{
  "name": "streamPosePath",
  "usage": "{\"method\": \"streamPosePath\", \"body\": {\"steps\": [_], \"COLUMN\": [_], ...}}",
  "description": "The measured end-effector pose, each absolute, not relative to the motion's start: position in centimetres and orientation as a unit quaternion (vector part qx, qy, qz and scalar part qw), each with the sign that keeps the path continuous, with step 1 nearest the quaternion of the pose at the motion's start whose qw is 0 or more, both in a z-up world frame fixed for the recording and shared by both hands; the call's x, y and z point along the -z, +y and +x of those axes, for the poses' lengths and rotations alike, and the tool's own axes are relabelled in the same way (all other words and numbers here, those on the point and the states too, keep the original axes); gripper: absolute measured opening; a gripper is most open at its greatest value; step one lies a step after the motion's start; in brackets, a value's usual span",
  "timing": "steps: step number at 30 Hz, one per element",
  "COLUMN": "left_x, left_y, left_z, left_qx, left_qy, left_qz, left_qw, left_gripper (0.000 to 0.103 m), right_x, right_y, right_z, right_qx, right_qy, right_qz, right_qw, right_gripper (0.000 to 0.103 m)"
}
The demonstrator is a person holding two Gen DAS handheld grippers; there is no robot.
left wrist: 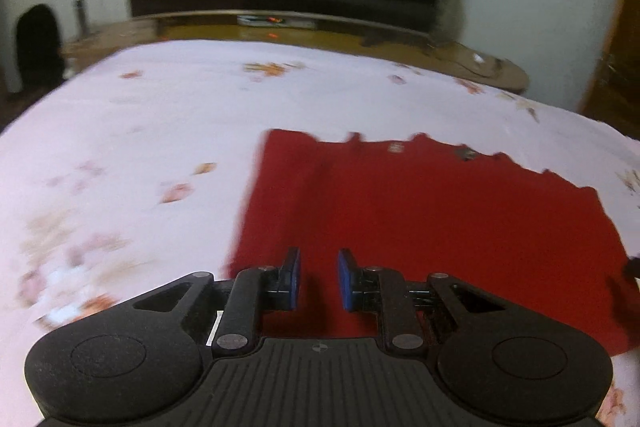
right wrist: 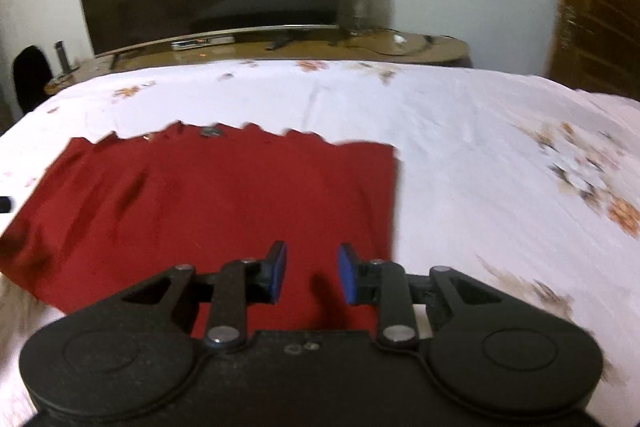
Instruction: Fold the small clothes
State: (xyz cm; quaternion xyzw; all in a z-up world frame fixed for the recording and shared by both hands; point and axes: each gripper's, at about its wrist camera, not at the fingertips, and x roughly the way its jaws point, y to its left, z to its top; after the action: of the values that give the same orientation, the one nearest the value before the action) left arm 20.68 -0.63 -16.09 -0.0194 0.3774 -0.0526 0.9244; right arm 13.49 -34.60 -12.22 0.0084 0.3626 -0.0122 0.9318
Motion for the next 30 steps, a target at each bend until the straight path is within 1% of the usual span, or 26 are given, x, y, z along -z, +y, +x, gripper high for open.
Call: {"method": "streamPosePath", "body": {"steps": [8,13,16,21,26,30], "left_x": [18.3,19.5,19.5,20.3,19.1,17.6], "left_y": [-5.1,-4.2,-3.7,-1.9,-2.5,-4.0], "left_z": [26.7,29.3,29.8,31.1,30.8,29.7], "left_qx": [0.074,0.048,0.040,0.003,0.003,0.031], "left_qy": [0.394,0.394,0.391,0.378,0.384,0.363], "left_qz": [0.001,0.005,0.007,0.005,0.012,0.001], "left_qw": [0.916,0.918,0.920,0.926,0.923,0.931], "left_gripper": [0.019,0.019,0.019,0.019,0.019,0.019], "right_x": [13.4,14.1,16.0,16.8,16.5,14.4], "right_y": [-30.6,-30.2,-31.2,-33.2,-32.8,-31.5], "right_z": [19.9,22.3,23.3,23.5,23.7,23.4], "right_qx": [-0.045,-0.039,-0.007,0.017,0.017,-0.012], "right_qy": [0.369,0.370,0.392,0.376,0.376,0.352], "right_qz": [0.012,-0.007,-0.038,-0.058,-0.057,-0.048], "right_qw": [0.928,0.928,0.919,0.925,0.925,0.935], "right_gripper": [0.027,0.027,0.026,0.023,0.023,0.028]}}
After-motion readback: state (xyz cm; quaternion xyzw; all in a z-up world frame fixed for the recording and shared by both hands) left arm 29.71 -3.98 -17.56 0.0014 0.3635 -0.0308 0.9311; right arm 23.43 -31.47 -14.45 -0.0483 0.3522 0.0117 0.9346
